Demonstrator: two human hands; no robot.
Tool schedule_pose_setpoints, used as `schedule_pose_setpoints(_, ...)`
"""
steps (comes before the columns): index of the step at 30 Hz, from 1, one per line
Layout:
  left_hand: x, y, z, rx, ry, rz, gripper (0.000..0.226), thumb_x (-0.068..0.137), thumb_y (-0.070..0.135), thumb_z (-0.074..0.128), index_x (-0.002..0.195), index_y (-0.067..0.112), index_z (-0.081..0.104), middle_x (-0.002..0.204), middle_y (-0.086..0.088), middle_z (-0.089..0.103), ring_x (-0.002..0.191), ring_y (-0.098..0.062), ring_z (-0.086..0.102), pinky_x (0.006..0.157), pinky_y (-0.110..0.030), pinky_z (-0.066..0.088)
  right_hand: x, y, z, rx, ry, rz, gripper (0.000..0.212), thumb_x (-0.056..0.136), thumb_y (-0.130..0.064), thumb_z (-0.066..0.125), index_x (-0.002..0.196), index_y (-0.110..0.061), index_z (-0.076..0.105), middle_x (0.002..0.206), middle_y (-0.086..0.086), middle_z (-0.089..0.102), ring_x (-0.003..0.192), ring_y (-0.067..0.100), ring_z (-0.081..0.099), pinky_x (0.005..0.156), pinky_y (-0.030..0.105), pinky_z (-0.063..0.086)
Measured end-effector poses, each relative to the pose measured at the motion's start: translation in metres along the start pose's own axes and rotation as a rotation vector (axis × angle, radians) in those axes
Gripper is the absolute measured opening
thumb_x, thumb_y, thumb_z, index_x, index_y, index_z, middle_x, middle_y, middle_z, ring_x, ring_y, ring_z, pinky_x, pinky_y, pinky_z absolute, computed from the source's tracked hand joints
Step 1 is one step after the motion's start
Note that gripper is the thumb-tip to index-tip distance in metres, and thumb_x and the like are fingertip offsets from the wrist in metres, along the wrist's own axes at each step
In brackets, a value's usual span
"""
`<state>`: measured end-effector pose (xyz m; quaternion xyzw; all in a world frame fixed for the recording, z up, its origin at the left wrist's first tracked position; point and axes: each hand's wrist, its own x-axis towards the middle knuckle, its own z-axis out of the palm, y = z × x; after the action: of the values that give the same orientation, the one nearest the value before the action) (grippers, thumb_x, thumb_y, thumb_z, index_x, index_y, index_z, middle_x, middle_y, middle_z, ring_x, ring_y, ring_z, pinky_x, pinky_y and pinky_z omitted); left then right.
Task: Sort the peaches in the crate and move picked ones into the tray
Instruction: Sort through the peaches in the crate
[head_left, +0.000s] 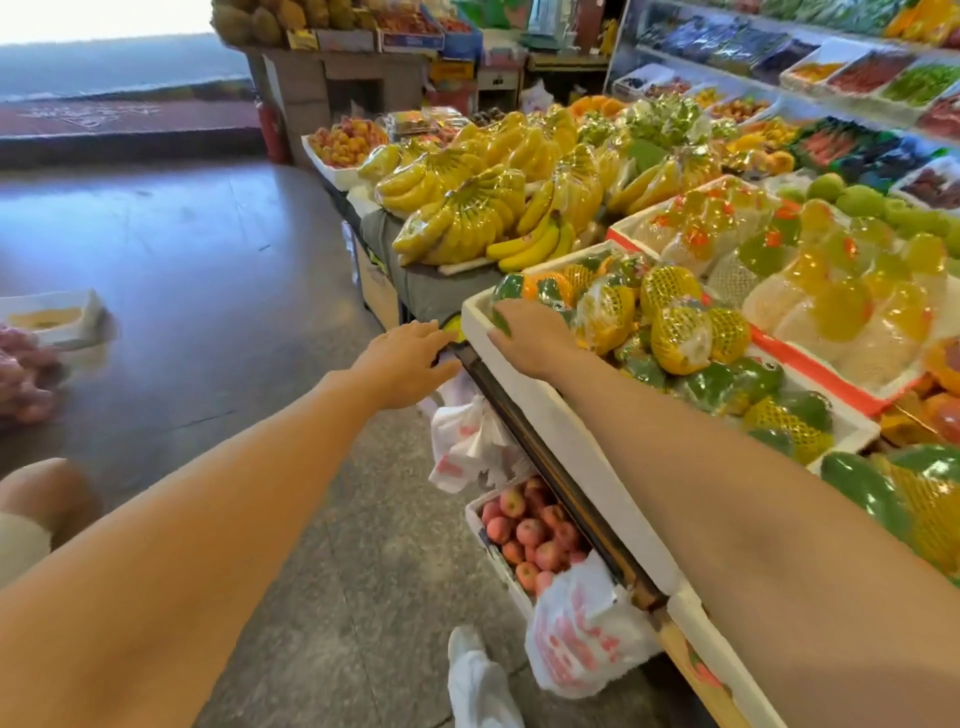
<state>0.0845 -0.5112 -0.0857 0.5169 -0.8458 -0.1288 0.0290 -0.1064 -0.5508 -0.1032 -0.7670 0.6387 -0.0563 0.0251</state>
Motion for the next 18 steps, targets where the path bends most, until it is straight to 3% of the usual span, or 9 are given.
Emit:
schedule_pose_setpoints(4, 0.078, -0.069, -0.015, -0.011, 0.01, -0.101, 0.057, 0.1, 0.046, 0.036, 0.151, 0.024, 0.023, 0.158, -0.006, 0.022, 0.145, -0.026, 0.021, 0.115, -0.043, 0.023, 0.115, -0.003, 0.011, 0.024, -0.019, -0.045, 0.052, 0.099, -0.04, 0.04, 0.146, -0.015, 0.038, 0.149, 0.007, 0.041, 0.134, 0.03, 0.041, 0.106, 0.042, 0.034)
schedule_pose_setpoints(10, 0.163, -0.162, -0.052, -0.057, 0.034, -0.224, 0.054, 0.101, 0.041, 0.035, 0.151, 0.021, 0.026, 0.157, -0.006, 0.026, 0.143, -0.027, 0.024, 0.112, -0.041, 0.025, 0.269, -0.029, 0.021, 0.042, -0.032, -0.137, 0.045, 0.098, -0.036, 0.045, 0.137, -0.012, 0.045, 0.138, 0.014, 0.052, 0.123, 0.035, 0.05, 0.097, 0.041, 0.041)
schedule_pose_setpoints(18, 0.255, -0.312, -0.088, -0.07, 0.043, -0.328, 0.057, 0.101, 0.043, 0.036, 0.152, 0.022, 0.022, 0.16, -0.007, 0.018, 0.146, -0.025, 0.018, 0.115, -0.042, 0.021, 0.443, -0.098, 0.043, 0.049, -0.079, -0.253, 0.05, 0.098, -0.035, 0.045, 0.143, -0.015, 0.041, 0.145, 0.01, 0.047, 0.13, 0.032, 0.045, 0.105, 0.043, 0.038)
